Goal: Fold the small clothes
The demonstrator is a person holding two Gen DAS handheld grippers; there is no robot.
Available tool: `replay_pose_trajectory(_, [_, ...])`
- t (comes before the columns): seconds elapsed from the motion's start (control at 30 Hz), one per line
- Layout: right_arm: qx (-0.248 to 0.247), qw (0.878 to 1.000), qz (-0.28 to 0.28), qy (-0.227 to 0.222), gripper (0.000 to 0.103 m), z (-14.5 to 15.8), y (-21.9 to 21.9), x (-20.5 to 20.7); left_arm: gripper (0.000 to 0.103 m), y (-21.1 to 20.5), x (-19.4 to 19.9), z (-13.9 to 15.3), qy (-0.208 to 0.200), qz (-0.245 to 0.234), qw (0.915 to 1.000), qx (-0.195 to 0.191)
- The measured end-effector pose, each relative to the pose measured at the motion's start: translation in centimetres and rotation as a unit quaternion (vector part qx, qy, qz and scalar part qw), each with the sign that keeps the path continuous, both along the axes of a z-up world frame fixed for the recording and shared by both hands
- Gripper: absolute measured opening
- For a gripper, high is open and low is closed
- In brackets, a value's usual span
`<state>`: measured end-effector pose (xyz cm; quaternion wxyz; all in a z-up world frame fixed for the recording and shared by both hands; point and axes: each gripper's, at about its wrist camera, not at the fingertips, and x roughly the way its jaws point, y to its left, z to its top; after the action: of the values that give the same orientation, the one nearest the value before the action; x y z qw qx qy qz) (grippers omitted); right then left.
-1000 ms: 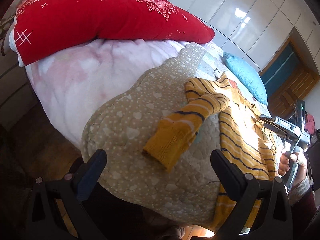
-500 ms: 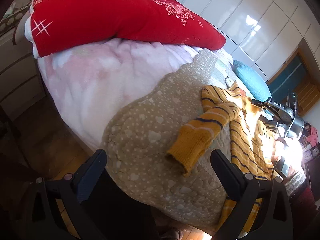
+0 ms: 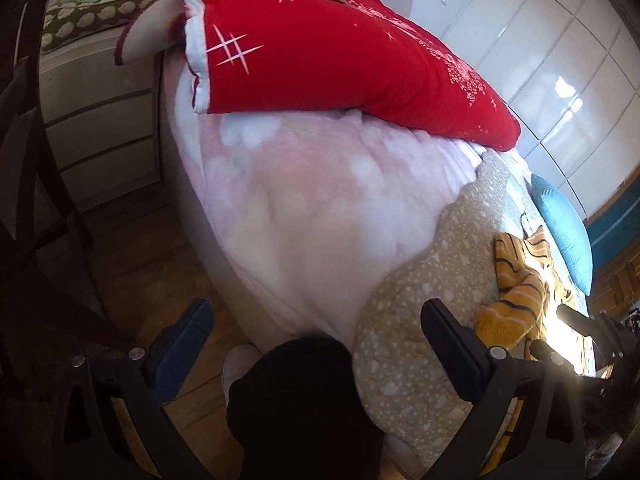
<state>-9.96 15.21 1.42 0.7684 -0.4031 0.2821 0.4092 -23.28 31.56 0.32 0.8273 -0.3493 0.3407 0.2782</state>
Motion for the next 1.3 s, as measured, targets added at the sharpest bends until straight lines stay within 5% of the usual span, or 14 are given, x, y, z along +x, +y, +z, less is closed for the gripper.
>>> replay_pose_trajectory(0.07, [-0.031,0.997,0.037,-0.063,0.065,-0.8,0.9,-1.9,0.103,0.2,-0.2,-0.2,0.001,0.005,1.0000,-0.003])
replay_pose_trajectory(0.27, [-0.097,0.977,0.125,-0.145,0.065,-4.1,4.3,-4.1,0.103,0.4,-0.4,-0.6,0.001,0.005,0.9999,-0.009])
replay_pose_trajectory(0.3, [-0.108,0.976,0.128,-0.139,0.053,-4.8,4.9,-4.0,0.103,0.3,-0.4,-0.6,0.000,0.004,0.9999,-0.010])
replay_pose_trajectory(0.33, [-0.114,0.978,0.126,-0.119,0.026,-5.1,5.5,-3.6,0.103,0.3,-0.5,-0.5,0.000,0.004,0.9999,-0.010])
replay_pose_trajectory(0.37, [-0.110,0.983,0.115,-0.095,0.015,-4.9,6.1,-3.2,0.103,0.3,-0.6,-0.5,0.000,0.004,0.9999,-0.009])
replay_pose_trajectory(0.53, [0.011,0.999,0.025,-0.017,0.007,1.2,6.4,1.2,0.103,0.4,-1.0,-0.3,0.000,0.007,0.9999,-0.010])
replay_pose_trajectory(0.67, [0.139,0.988,-0.072,0.008,0.007,9.0,2.3,6.5,0.103,-0.1,-0.7,0.2,-0.004,-0.002,1.0000,-0.007])
replay_pose_trajectory(0.73, [0.204,0.970,-0.134,0.017,0.007,12.5,-1.4,9.3,0.103,-0.6,-0.2,0.5,-0.006,-0.011,0.9999,-0.002])
replay_pose_trajectory(0.83, [0.289,0.927,-0.237,0.031,0.007,16.1,-8.8,13.3,0.103,-1.5,0.8,1.0,-0.009,-0.031,0.9995,0.002])
replay_pose_trajectory(0.97, [0.342,0.867,-0.358,0.057,0.007,16.6,-19.3,18.2,0.103,-3.2,2.4,1.7,-0.010,-0.062,0.9979,0.014])
replay_pose_trajectory(1.1, [0.325,0.822,-0.464,0.056,0.008,13.4,-28.4,20.6,0.103,-4.7,4.0,2.4,-0.006,-0.087,0.9959,0.024])
replay_pose_trajectory(1.3, [0.218,0.767,-0.602,0.039,0.016,6.9,-38.2,21.4,0.103,-7.8,7.0,3.5,-0.004,-0.137,0.9898,0.039])
